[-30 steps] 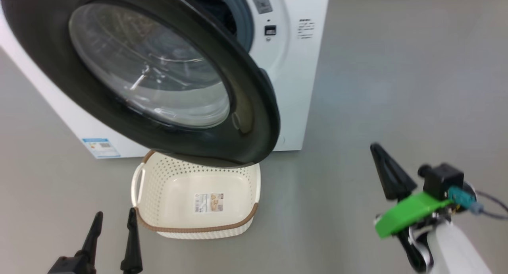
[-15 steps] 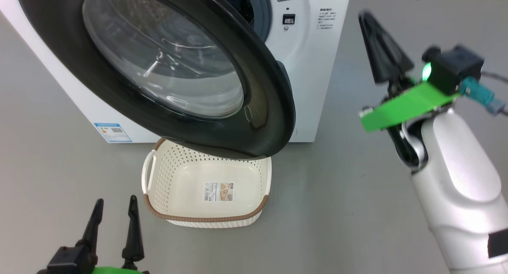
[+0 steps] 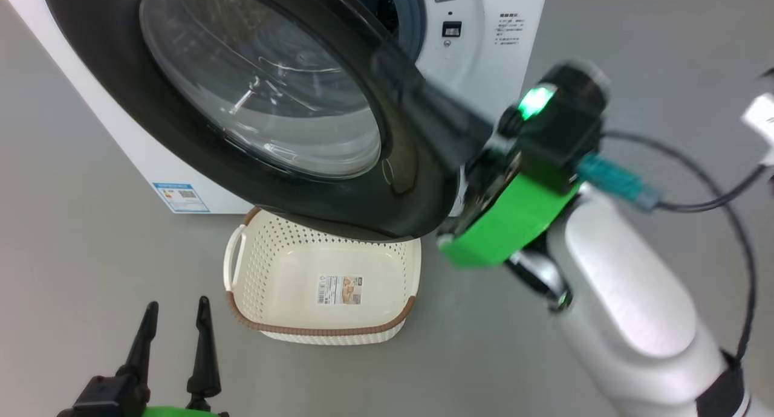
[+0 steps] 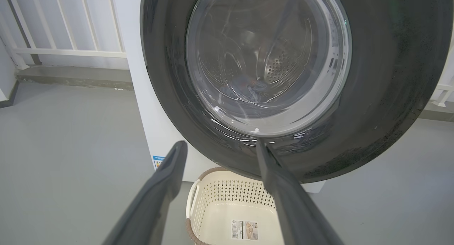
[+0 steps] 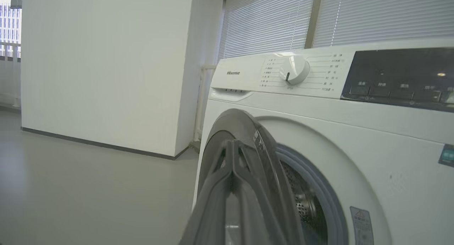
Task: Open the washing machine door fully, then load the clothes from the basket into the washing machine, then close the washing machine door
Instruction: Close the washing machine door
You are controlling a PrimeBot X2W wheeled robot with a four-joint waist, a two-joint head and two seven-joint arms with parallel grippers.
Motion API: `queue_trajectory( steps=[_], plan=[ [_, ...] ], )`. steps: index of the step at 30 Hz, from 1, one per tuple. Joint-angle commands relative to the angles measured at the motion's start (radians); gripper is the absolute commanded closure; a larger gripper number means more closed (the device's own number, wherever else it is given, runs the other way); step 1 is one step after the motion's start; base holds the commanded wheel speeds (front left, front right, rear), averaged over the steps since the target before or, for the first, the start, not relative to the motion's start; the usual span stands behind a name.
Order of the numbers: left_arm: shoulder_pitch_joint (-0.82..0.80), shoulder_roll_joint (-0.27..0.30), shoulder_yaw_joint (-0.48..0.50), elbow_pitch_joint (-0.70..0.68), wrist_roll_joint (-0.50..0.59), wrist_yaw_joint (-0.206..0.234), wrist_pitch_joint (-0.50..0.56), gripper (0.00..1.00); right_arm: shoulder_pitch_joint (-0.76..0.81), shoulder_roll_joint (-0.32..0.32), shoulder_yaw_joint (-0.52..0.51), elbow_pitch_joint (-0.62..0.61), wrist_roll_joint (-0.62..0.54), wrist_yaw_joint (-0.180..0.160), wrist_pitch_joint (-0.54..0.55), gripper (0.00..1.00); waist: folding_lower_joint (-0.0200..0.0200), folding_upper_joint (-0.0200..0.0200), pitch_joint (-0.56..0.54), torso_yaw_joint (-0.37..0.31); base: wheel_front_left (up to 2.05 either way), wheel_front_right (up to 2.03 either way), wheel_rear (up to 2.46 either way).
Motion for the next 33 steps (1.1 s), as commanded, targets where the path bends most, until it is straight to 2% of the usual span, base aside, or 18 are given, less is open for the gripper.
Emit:
queue_trajectory(
  steps=[1,10,22,33],
  plan=[
    [-0.045,0.010,0.031,-0.025,0.012,0.007,-0.011,0.00,0.034,0.019,0.022,-0.018,0.028,0.002,0.012,1.00,0.0000,0.0000,0.004,0.002,0.00,0.00,0.00],
    [-0.059,0.009,0.027,-0.018,0.019,0.005,-0.016,0.00,0.114,0.008,0.133,0.145,0.066,0.002,-0.010,1.00,0.0000,0.0000,0.027,0.002,0.00,0.00,0.00],
    [-0.082,0.009,0.025,-0.004,0.022,-0.001,-0.019,0.00,0.053,0.002,0.134,0.425,0.115,0.002,-0.126,1.00,0.0000,0.0000,0.037,-0.002,0.00,0.00,0.00],
    [-0.093,0.009,0.023,0.002,0.024,-0.001,-0.020,0.00,-0.018,0.005,0.135,0.542,0.152,0.002,-0.164,1.00,0.0000,0.0000,0.043,-0.007,0.00,0.00,0.00]
  ],
)
